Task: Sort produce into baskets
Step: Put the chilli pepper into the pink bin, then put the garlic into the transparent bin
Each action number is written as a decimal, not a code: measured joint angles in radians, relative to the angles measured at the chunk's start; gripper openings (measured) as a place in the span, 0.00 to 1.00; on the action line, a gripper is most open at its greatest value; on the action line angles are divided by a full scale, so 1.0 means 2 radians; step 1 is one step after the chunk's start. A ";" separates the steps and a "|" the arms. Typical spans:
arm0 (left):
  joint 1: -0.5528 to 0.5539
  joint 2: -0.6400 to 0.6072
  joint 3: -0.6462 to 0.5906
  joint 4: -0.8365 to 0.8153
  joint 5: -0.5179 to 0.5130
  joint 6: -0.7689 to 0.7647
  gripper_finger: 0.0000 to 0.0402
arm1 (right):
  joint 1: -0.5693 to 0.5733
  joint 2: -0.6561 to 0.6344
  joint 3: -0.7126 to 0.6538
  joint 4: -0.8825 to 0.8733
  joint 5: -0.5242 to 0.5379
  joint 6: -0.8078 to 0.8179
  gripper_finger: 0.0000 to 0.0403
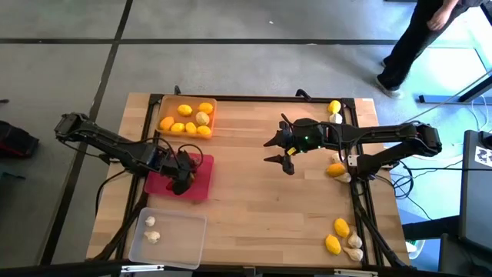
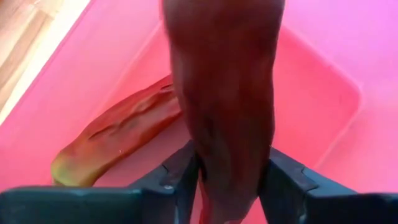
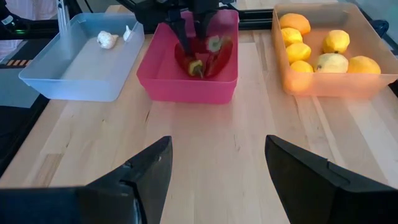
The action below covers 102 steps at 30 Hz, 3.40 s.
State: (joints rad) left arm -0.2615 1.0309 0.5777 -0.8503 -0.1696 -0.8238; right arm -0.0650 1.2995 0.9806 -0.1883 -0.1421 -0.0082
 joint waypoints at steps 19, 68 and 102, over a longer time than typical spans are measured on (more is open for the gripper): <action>0.000 -0.001 0.064 0.028 -0.039 0.090 0.56 | 0.000 0.000 0.000 -0.009 0.009 0.003 0.62; 0.079 0.137 0.053 0.445 -0.116 0.374 0.56 | -0.439 0.070 0.000 -0.327 0.260 0.078 0.62; 0.079 0.137 0.053 0.443 -0.116 0.373 0.56 | -0.426 0.154 0.000 -0.368 0.310 0.068 0.41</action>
State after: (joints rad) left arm -0.1028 1.3052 0.6834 0.0349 -0.4011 -0.0776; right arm -0.9169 1.6070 0.9802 -0.9243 0.4786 0.1284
